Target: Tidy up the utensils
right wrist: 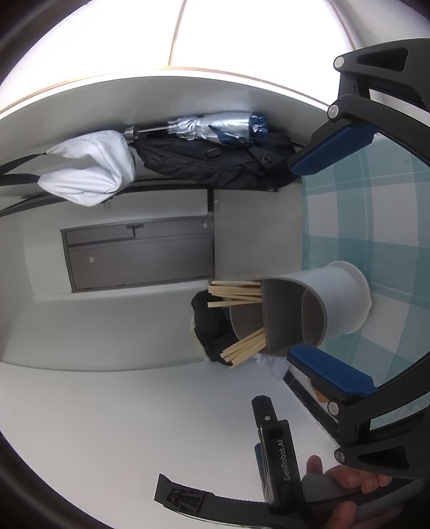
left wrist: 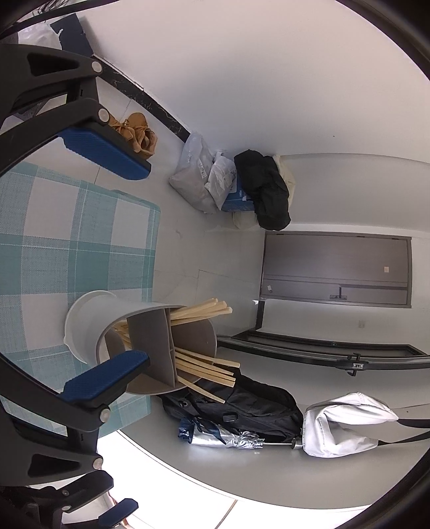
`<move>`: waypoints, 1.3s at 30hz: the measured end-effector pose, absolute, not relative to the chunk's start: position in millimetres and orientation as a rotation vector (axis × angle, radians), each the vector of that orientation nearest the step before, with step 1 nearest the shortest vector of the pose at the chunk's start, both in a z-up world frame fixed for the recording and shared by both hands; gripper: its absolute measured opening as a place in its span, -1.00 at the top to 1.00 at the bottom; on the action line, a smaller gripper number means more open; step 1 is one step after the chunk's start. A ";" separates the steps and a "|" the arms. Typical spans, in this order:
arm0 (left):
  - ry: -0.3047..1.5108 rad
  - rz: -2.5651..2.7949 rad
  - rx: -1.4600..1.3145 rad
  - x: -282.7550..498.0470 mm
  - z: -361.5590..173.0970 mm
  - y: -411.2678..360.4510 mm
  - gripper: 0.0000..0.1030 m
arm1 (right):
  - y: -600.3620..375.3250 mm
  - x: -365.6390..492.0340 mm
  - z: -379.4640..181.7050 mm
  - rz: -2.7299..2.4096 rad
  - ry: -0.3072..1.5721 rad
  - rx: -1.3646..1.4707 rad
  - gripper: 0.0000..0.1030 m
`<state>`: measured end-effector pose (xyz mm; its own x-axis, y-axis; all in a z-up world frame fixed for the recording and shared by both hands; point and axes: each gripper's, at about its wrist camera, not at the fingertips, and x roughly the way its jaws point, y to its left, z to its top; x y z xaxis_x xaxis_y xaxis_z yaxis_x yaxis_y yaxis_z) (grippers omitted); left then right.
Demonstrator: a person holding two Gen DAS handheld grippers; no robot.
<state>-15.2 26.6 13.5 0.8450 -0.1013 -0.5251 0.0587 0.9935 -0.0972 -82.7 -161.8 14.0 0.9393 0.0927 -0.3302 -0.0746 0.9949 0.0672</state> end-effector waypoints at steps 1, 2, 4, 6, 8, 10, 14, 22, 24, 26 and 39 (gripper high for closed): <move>0.560 -0.089 -0.076 -14.8 12.9 25.4 -0.95 | -162.2 -83.2 14.2 0.084 0.340 0.056 -1.00; 0.564 -0.093 -0.075 -15.1 12.6 24.9 -0.95 | -162.5 -83.6 14.1 0.084 0.339 0.057 -1.00; 0.563 -0.088 -0.077 -15.9 11.9 25.0 -0.95 | -162.7 -84.5 14.5 0.082 0.337 0.057 -1.00; 0.563 -0.087 -0.077 -16.2 11.8 25.1 -0.95 | -162.7 -85.0 14.5 0.080 0.337 0.056 -1.00; 0.560 -0.081 -0.079 -16.7 11.5 25.6 -0.95 | -162.9 -85.7 14.2 0.079 0.336 0.055 -1.00; 0.564 -0.079 -0.080 -15.1 10.9 25.0 -0.95 | -163.3 -85.9 14.2 0.077 0.337 0.055 -1.00; 0.573 -0.077 -0.083 -14.7 9.3 24.7 -0.95 | -164.1 -85.7 12.8 0.075 0.344 0.059 -1.00; 0.574 -0.076 -0.088 -16.0 9.6 25.4 -0.95 | -163.1 -87.1 12.2 0.071 0.342 0.055 -1.00; 0.560 -0.080 -0.083 -17.2 10.9 24.2 -0.95 | -163.2 -87.4 12.2 0.069 0.343 0.053 -1.00; 0.544 -0.071 -0.066 -18.3 12.7 21.5 -0.95 | -163.2 -87.5 12.3 0.065 0.344 0.052 -1.00; 0.562 -0.081 -0.090 -16.2 11.5 23.2 -0.95 | -166.8 -87.2 11.8 0.048 0.348 0.057 -1.00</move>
<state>-16.2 23.2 11.5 0.8433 -0.1014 -0.5278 0.0520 0.9928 -0.1076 -87.2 -166.8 11.8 0.9390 0.0569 -0.3393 -0.0374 0.9973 0.0639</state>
